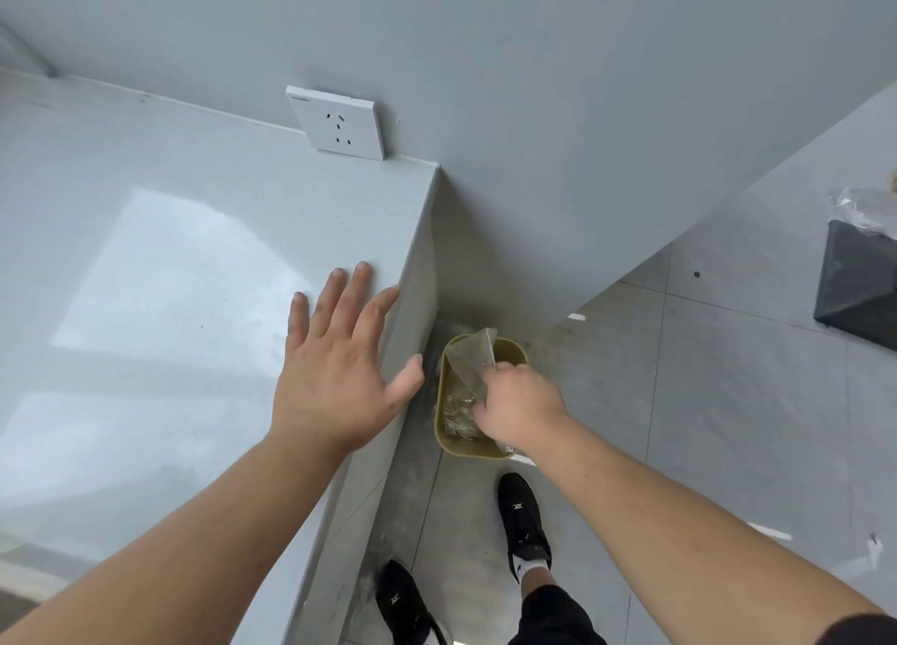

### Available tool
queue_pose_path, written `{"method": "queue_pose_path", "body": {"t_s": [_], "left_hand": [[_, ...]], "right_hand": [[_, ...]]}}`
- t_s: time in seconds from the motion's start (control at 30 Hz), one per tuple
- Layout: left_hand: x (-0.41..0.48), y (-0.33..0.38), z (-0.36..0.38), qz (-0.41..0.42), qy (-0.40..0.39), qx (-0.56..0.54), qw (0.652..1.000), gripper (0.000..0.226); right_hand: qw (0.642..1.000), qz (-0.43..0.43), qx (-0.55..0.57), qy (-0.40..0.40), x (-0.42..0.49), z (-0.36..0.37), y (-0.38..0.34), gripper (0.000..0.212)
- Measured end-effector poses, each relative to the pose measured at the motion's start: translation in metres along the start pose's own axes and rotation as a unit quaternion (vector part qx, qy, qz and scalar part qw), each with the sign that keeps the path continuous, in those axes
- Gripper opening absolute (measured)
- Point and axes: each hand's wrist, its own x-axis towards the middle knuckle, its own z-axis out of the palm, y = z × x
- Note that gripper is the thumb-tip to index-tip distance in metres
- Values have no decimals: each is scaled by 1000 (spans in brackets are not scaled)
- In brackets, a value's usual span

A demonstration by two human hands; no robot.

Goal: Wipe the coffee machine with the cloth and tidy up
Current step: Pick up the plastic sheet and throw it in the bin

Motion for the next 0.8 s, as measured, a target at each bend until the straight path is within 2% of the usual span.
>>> {"method": "queue_pose_path", "body": {"t_s": [0.37,0.8], "left_hand": [[0,-1,1,7,5,-3,1000,79],[1,-1,0,2,-1,-3,1000,79]], "right_hand": [[987,92,87,-98,58,63,4,58],[982,100,98,-123,67,91,7,68]]}}
